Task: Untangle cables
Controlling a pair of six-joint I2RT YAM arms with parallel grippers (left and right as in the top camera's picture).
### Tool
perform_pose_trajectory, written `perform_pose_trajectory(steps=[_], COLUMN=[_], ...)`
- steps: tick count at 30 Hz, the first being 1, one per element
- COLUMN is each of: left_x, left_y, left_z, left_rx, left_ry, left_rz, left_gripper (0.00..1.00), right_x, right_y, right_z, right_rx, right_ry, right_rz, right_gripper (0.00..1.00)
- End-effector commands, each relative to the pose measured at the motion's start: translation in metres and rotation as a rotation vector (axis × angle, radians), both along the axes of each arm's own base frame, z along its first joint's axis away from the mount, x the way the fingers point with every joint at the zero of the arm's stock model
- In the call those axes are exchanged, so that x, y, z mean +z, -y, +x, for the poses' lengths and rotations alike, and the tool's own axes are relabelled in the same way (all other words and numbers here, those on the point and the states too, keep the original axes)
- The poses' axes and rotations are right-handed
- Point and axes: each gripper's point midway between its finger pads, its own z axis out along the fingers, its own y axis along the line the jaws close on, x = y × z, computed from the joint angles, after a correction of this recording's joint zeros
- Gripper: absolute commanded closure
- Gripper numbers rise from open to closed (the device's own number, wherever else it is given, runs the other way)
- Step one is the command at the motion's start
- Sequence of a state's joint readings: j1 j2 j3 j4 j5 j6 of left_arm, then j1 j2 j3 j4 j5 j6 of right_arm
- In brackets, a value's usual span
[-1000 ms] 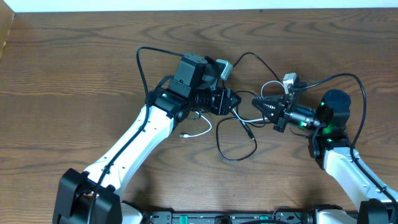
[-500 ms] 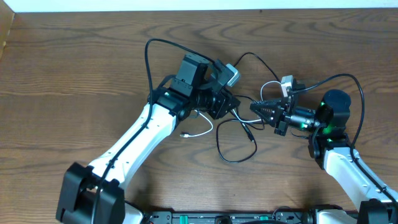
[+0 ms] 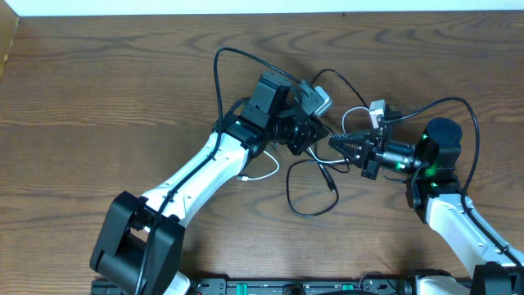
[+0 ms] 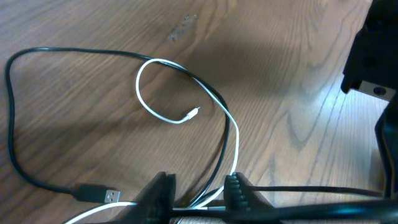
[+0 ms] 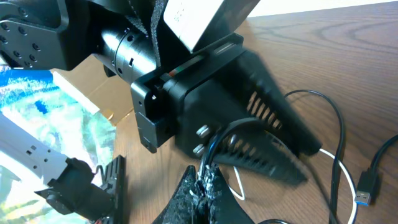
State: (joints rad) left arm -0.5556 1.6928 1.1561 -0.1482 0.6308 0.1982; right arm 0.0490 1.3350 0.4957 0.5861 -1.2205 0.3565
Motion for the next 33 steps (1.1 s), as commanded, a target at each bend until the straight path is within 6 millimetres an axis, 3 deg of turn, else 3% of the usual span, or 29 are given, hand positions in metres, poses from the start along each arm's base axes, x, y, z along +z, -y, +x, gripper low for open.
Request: perform_pose_trajectory(steps=[1,6,11,14,16,19,22,26,30,33], left_x=[0.012,0.052,0.146,0.219,0.248,0.277,0.279,0.235,0.198,0.187], left_y=[-0.009,-0.038,-0.089,-0.117,-0.122,-0.134,-0.149,-0.148,-0.114,-0.077], left_z=[0.009,0.026,0.033,0.017,0.002,-0.010,-0.005,0.008,0.008,0.004], left_rx=[0.022,0.138,0.303,0.367,0.335,0.357,0.430,0.489,0.380,0.241], left_ry=[0.018,0.045,0.168,0.283,0.363,0.461,0.475,0.262,0.064,-0.029], left_rz=[-0.022,-0.090,-0.250,-0.397,-0.449,-0.480,-0.463,-0.420,-0.427,-0.476], left_gripper=[0.92,0.92,0.93,0.93,0.93,0.93,0.92,0.93,0.92,0.92], right_x=[0.003,-0.016,-0.089,-0.129,-0.139,-0.144,-0.145,-0.145,-0.141,-0.124], right_y=[-0.002,0.011,0.061,0.098,0.108,0.112,0.112,0.110,0.100,0.072], right_z=[-0.003,0.025,0.052,0.046,0.041,0.037,0.036,0.036,0.034,0.032], right_rx=[0.021,-0.170,-0.569,-0.758,-0.802,-0.819,-0.819,-0.806,-0.755,-0.572], right_ry=[0.002,-0.070,-0.336,-0.463,-0.500,-0.520,-0.524,-0.527,-0.528,-0.418], right_rz=[0.006,-0.052,-0.277,-0.446,-0.497,-0.524,-0.526,-0.519,-0.487,-0.428], right_gripper=[0.99,0.98,0.71,0.64,0.63,0.62,0.62,0.65,0.64,0.71])
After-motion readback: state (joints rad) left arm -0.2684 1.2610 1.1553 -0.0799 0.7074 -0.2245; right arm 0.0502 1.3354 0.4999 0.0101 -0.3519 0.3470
